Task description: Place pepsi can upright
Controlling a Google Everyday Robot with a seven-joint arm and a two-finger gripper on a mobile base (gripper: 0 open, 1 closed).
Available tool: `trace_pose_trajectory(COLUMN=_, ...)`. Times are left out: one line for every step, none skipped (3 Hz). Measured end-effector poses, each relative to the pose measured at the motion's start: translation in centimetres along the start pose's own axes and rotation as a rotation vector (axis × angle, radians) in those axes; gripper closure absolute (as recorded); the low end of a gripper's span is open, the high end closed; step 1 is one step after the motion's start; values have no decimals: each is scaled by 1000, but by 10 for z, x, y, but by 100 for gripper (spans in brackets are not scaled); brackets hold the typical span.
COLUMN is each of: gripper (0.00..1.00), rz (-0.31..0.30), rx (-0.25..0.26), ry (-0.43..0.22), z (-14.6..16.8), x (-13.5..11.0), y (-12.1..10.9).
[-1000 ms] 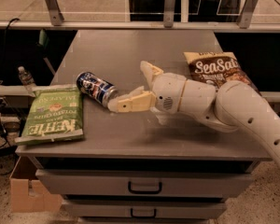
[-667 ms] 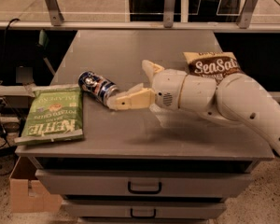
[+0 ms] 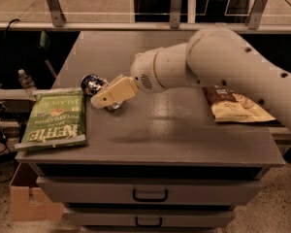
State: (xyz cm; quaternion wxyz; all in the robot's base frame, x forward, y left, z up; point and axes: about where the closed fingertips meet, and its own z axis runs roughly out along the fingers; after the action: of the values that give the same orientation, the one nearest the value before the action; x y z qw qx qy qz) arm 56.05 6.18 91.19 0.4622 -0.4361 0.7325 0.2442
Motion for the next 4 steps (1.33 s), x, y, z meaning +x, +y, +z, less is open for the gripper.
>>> trace_pose_trajectory(gripper=0, rz=-9, rx=29, ry=184, z=18, x=20, y=-12)
trace_pose_trajectory(gripper=0, rz=17, rx=38, ry=343, z=47, x=33, y=-16)
trace_pose_trajectory(gripper=0, rz=61, rx=27, ry=453, z=77, x=37, y=-9)
trace_pose_trajectory(gripper=0, rz=71, rx=19, ry=517, z=98, x=31, y=-4)
